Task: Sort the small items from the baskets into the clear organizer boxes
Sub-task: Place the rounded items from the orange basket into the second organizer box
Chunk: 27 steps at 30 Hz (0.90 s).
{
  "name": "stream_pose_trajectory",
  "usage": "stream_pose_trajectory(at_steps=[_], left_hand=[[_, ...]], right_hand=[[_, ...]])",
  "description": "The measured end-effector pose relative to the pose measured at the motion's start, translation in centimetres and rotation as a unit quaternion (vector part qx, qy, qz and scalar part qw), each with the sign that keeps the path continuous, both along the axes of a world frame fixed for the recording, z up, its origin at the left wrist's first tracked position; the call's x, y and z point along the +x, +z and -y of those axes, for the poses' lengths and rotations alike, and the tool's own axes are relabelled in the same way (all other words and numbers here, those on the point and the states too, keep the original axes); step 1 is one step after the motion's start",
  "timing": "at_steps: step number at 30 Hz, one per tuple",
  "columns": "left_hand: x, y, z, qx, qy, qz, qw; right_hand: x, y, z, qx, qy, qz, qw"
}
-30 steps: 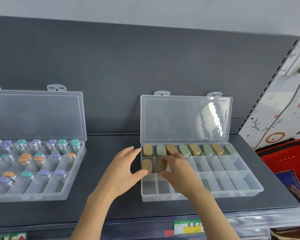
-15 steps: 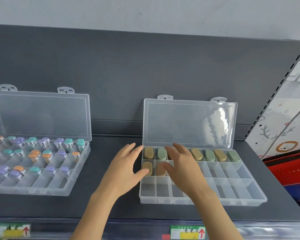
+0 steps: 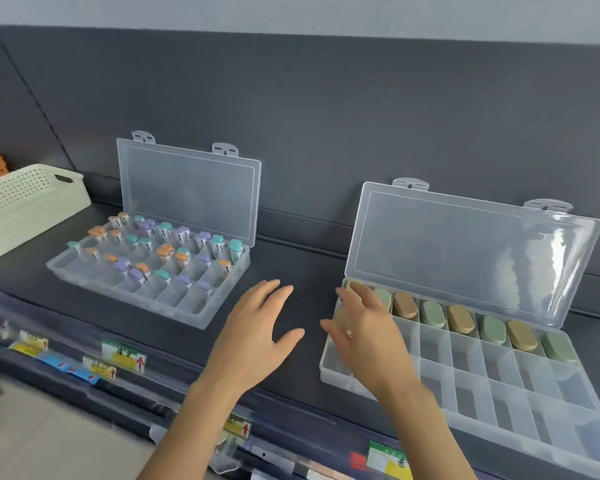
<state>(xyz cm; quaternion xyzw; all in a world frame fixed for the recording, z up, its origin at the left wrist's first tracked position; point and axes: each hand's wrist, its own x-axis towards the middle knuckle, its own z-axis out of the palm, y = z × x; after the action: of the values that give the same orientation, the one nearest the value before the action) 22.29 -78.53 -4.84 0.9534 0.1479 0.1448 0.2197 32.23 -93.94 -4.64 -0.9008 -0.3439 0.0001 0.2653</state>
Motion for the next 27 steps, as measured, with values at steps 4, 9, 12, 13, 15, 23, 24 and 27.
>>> stream_pose_trajectory(at_steps=[4, 9, 12, 13, 15, 23, 24, 27], left_hand=[[-2.4, -0.1, -1.7, -0.008, 0.044, 0.018, 0.999], [-5.9, 0.2, -4.7, 0.005, 0.078, 0.033, 0.996], [-9.8, 0.2, -7.9, 0.011, 0.119, 0.037, 0.992], [-11.2, 0.2, -9.1, 0.013, 0.132, 0.039, 0.99], [-14.3, 0.2, -11.8, 0.017, 0.153, 0.042, 0.987], [-26.6, 0.0, -23.4, 0.002, 0.215, 0.029, 0.976], [-28.1, -0.1, -24.7, 0.001, 0.223, 0.027, 0.974], [-32.2, -0.4, -28.0, -0.008, 0.253, 0.026, 0.967]], right_hand=[[-1.8, 0.2, -2.4, -0.003, 0.049, 0.006, 0.999], [-4.6, 1.3, -7.0, -0.017, 0.104, 0.033, 0.994], [-7.6, 1.8, -11.0, -0.006, 0.143, 0.046, 0.989], [-8.8, 1.9, -12.5, -0.005, 0.155, 0.047, 0.987], [-11.4, 1.9, -15.7, -0.007, 0.173, 0.041, 0.984], [-21.1, 1.4, -28.5, 0.011, 0.233, 0.01, 0.972], [-22.3, 1.3, -30.1, 0.016, 0.238, 0.008, 0.971], [-25.8, 0.8, -34.4, 0.015, 0.265, 0.003, 0.964]])
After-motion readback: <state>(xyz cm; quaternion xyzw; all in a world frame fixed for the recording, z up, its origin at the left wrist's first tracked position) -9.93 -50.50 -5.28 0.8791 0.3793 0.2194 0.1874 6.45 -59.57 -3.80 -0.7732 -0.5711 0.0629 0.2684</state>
